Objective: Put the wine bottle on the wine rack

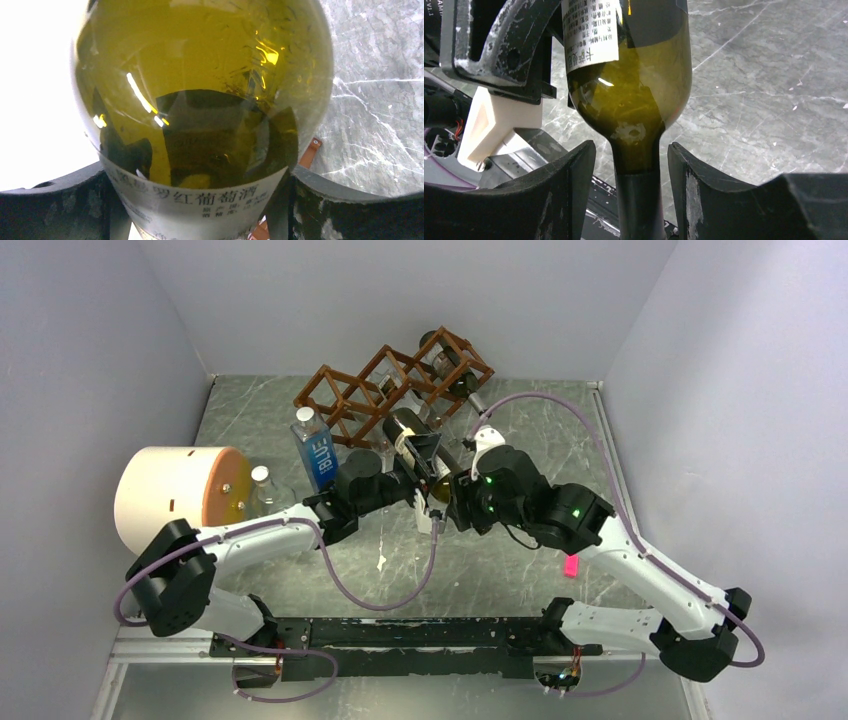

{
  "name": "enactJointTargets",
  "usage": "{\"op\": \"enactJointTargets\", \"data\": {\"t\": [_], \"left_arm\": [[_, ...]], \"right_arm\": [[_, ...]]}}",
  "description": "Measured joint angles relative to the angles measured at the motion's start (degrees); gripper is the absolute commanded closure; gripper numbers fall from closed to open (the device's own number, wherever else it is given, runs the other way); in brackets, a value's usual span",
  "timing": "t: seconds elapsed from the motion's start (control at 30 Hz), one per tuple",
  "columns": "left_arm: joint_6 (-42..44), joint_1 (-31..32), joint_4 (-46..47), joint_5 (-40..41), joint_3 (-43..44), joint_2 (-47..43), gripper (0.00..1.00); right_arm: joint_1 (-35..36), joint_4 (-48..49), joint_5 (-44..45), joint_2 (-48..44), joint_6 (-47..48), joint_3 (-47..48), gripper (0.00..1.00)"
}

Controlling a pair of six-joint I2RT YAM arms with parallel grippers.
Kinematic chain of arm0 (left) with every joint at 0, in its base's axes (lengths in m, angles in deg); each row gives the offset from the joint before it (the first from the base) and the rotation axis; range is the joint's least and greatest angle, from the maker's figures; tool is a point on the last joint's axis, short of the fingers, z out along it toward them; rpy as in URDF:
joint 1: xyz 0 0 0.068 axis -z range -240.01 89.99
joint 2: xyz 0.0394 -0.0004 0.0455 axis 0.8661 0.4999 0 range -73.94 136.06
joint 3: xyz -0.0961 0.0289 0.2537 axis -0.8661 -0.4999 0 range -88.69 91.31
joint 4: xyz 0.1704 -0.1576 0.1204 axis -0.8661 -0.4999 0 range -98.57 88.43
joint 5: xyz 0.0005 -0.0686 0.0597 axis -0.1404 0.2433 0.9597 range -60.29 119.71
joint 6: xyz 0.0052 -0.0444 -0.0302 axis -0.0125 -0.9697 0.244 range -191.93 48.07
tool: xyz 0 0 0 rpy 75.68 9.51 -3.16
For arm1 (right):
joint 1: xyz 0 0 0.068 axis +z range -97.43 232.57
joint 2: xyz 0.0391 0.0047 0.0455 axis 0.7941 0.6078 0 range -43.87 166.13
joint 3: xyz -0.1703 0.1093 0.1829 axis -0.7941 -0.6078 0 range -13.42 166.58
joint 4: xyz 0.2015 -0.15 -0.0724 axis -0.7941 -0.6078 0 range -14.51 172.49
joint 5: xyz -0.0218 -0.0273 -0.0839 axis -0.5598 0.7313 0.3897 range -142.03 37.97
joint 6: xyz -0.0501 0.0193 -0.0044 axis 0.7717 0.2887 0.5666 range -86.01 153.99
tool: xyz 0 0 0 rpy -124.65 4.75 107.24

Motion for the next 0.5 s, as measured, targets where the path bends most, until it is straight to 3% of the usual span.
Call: {"op": "enactJointTargets", "data": {"t": [0.17,0.33,0.4,0.5], "left_arm": [[-0.04,0.00,-0.79,-0.83,0.02,-0.72,0.93],[-0.44,-0.04,-1.16,-1.22,0.09,-1.60,0.93],[-0.46,-0.17,-1.95,-1.20,0.24,-1.77,0.93],[-0.42,-0.33,-3.10,-1.01,0.28,-1.77,0.93]], "right_arm": [[0.00,2.56,-0.22,0.66,0.33,-0.98,0.42],[0.02,4.00,-0.28,1.57,0.39,-2.03,0.50],[0.02,4.70,-0.70,1.68,0.55,-2.80,0.58],[0.07,4.79,-1.25,1.42,0.98,-3.69,0.78]]}}
